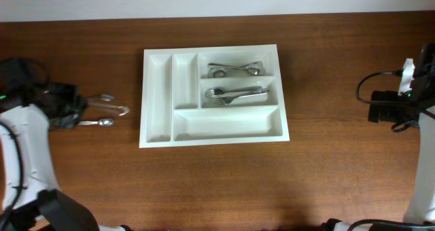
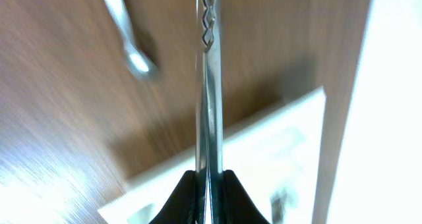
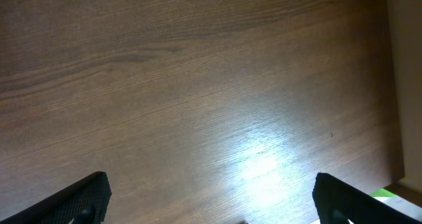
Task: Pack container
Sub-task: 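Carry the tongs with the left gripper over the tray's bottom compartment, then lower the tongs into the bottom compartment and open the left gripper, then raise the left gripper and move it back over the spoons left of the tray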
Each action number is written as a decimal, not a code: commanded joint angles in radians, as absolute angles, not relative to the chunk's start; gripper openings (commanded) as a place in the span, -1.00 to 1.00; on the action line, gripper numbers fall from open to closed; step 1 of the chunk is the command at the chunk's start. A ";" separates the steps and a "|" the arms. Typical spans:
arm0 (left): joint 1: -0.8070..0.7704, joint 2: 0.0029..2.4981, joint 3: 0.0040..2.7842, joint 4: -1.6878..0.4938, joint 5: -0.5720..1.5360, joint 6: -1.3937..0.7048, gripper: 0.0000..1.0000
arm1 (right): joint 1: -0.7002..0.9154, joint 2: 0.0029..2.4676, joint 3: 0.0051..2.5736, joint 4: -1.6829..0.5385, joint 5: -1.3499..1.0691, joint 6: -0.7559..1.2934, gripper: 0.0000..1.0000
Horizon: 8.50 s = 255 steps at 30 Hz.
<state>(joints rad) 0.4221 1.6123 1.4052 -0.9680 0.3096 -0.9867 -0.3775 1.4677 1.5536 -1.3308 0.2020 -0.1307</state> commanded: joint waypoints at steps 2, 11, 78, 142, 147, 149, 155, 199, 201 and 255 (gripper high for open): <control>0.240 1.553 1.422 -0.978 0.382 -1.159 -0.96 | -0.382 1.448 1.554 -1.330 0.218 -0.122 0.98; -0.124 1.555 1.422 -0.978 0.234 -1.517 -0.96 | -0.382 1.448 1.554 -1.330 0.218 -0.122 0.98; -0.652 1.929 1.421 -0.709 0.019 -1.990 -0.96 | -0.382 1.448 1.554 -1.330 0.218 -0.122 0.98; -0.631 1.930 1.421 -0.781 0.002 -1.990 -0.26 | -0.382 1.448 1.554 -1.330 0.218 -0.122 0.98; -0.631 1.930 1.421 -0.766 0.002 -1.990 -0.23 | -0.382 1.448 1.554 -1.330 0.218 -0.122 0.98; -0.631 1.930 1.421 -0.767 0.002 -1.990 -0.23 | -0.382 1.448 1.554 -1.330 0.218 -0.122 0.98; -0.631 1.930 1.421 -0.762 0.002 -1.990 -0.21 | -0.382 1.448 1.554 -1.330 0.218 -0.122 0.98; -0.102 1.608 1.423 -0.474 0.197 -0.319 0.99 | -0.382 1.448 1.554 -1.330 0.218 -0.122 0.98; -0.095 1.608 1.423 -0.531 0.141 -0.319 0.99 | -0.382 1.448 1.554 -1.330 0.218 -0.122 0.98; 0.411 1.908 1.422 -0.923 0.018 -1.373 0.99 | -0.382 1.448 1.554 -1.330 0.218 -0.122 0.98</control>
